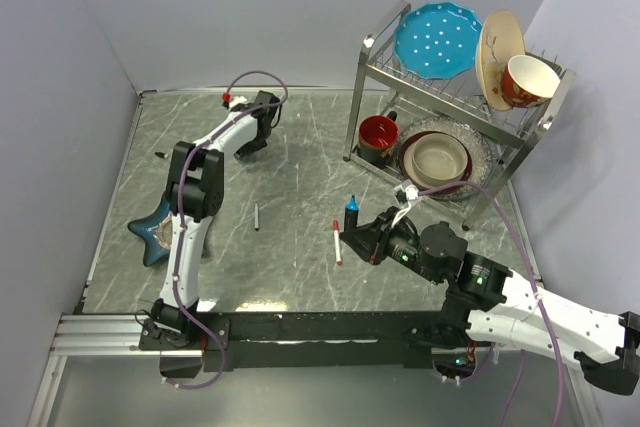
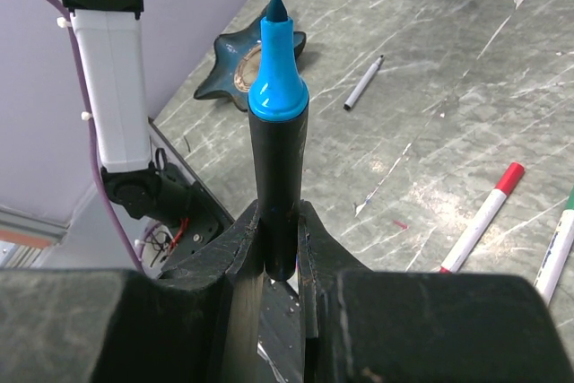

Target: Insert the pens into the pen caps

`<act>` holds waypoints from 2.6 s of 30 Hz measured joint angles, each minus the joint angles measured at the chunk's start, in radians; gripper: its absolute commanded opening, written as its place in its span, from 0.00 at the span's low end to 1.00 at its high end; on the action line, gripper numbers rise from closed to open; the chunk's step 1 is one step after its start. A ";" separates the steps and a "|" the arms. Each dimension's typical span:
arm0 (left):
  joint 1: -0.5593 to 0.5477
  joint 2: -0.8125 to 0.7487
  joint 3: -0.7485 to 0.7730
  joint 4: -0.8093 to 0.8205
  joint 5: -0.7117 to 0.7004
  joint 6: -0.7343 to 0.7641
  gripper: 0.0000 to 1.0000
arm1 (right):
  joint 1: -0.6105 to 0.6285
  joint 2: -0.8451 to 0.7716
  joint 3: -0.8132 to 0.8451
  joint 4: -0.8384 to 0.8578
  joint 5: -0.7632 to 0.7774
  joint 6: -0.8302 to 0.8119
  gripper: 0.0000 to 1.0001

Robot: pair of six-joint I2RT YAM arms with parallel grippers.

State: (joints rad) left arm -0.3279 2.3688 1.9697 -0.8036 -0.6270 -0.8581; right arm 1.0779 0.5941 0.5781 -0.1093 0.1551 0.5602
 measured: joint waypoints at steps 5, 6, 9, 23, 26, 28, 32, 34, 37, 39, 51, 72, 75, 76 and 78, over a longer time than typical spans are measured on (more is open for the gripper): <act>0.008 -0.002 -0.011 0.055 0.031 0.093 0.56 | 0.003 0.000 0.006 -0.008 0.005 -0.001 0.00; 0.011 -0.004 -0.014 0.066 0.043 0.109 0.55 | 0.003 -0.001 0.010 -0.010 0.008 -0.001 0.00; 0.023 -0.004 -0.013 0.087 0.090 0.137 0.52 | 0.003 -0.004 0.016 -0.012 0.013 -0.002 0.00; 0.048 -0.026 -0.052 0.146 0.183 0.193 0.50 | 0.005 -0.011 0.018 -0.019 0.018 -0.003 0.00; 0.060 -0.056 -0.108 0.193 0.211 0.193 0.52 | 0.005 -0.011 0.018 -0.019 0.018 -0.002 0.00; 0.068 -0.069 -0.135 0.217 0.228 0.194 0.53 | 0.005 -0.011 0.018 -0.019 0.018 0.000 0.00; 0.074 -0.081 -0.156 0.239 0.245 0.204 0.50 | 0.005 -0.011 0.018 -0.019 0.017 0.000 0.00; 0.074 -0.081 -0.156 0.240 0.248 0.212 0.47 | 0.005 -0.011 0.018 -0.019 0.017 0.001 0.00; 0.076 -0.081 -0.156 0.239 0.249 0.219 0.44 | 0.005 -0.011 0.018 -0.019 0.017 0.001 0.00; 0.078 -0.081 -0.156 0.238 0.249 0.220 0.44 | 0.005 -0.011 0.018 -0.019 0.017 0.001 0.00; 0.092 -0.081 -0.155 0.238 0.270 0.231 0.32 | 0.006 -0.008 0.018 -0.018 0.017 0.001 0.00; 0.004 -0.478 -0.717 0.388 0.351 0.162 0.01 | 0.007 0.022 -0.026 -0.005 -0.011 0.054 0.00; -0.079 -0.612 -0.819 0.388 0.360 0.133 0.01 | 0.009 0.058 -0.032 0.002 -0.010 0.069 0.00; -0.100 -0.647 -0.836 0.389 0.362 0.126 0.01 | 0.009 0.077 -0.034 0.013 -0.010 0.071 0.00; -0.163 -0.747 -0.875 0.398 0.364 0.100 0.01 | 0.009 0.128 -0.034 0.039 -0.011 0.076 0.00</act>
State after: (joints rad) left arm -0.4911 1.6222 1.0943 -0.4057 -0.2634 -0.7586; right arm 1.0870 0.7223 0.5438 -0.0708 0.1444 0.6361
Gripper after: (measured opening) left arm 0.336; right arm 0.224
